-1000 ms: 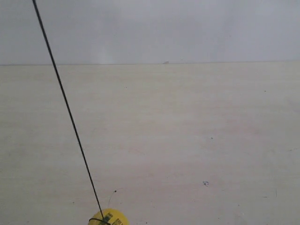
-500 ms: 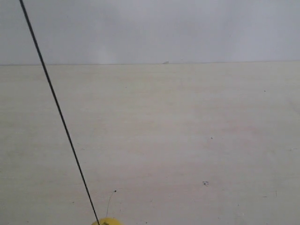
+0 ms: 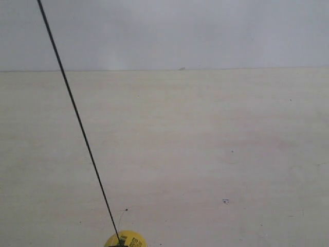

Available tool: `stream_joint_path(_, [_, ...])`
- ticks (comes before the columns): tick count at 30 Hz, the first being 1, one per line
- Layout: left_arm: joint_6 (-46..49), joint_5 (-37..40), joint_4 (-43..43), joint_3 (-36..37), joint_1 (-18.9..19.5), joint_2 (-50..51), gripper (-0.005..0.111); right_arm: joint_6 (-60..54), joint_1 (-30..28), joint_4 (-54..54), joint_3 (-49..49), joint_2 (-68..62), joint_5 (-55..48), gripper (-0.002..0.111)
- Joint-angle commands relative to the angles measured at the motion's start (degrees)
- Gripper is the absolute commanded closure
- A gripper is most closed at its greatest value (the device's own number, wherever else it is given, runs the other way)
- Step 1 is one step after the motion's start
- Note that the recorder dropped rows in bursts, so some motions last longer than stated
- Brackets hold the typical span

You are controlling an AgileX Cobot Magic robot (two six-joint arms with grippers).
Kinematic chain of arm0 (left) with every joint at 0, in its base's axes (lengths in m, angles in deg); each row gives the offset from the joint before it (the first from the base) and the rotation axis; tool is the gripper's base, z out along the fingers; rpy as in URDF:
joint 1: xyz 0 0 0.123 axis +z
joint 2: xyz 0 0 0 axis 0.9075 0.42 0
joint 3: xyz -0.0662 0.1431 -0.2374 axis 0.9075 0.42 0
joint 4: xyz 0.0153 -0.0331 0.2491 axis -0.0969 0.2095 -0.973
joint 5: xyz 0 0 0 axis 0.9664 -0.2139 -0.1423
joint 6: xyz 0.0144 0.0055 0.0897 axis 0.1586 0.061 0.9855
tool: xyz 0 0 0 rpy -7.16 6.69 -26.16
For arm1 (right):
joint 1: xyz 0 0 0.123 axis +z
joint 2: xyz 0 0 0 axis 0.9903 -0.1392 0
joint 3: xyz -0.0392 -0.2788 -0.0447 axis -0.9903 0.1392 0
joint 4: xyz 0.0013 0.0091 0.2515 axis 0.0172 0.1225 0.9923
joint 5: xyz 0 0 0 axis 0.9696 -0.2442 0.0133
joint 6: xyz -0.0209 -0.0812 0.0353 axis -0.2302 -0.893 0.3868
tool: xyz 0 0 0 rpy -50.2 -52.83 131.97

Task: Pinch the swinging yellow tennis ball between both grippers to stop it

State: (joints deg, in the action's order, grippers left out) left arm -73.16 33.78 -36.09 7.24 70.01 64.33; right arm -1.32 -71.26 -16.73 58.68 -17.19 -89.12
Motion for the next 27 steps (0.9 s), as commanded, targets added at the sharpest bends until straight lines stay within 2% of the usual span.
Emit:
stream_joint_path(1, [0.34, -0.43, -0.09, 0.22, 0.01, -0.13, 0.102, -0.07, -4.0, 3.71, 2.41, 0.38, -7.8, 0.108])
stream_joint_path(5, [0.34, -0.43, -0.09, 0.22, 0.01, -0.13, 0.102, -0.07, -4.0, 6.45, 2.41, 0.38, -7.37, 0.108])
stream_joint_path(11, [0.34, -0.43, -0.09, 0.22, 0.01, -0.13, 0.102, -0.07, -4.0, 18.69, 2.41, 0.38, -1.86, 0.108])
stream_joint_path(17, [0.34, -0.43, -0.09, 0.22, 0.01, -0.13, 0.102, -0.07, -4.0, 19.77, 2.41, 0.38, 0.36, 0.108])
stream_joint_path(22, [0.34, -0.43, -0.09, 0.22, 0.01, -0.13, 0.102, -0.07, -4.0, 28.64, 2.41, 0.38, 0.6, 0.108])
stream_joint_path(27, [0.34, -0.43, -0.09, 0.22, 0.01, -0.13, 0.102, -0.07, -4.0, 28.65, 2.41, 0.38, 0.39, 0.108])
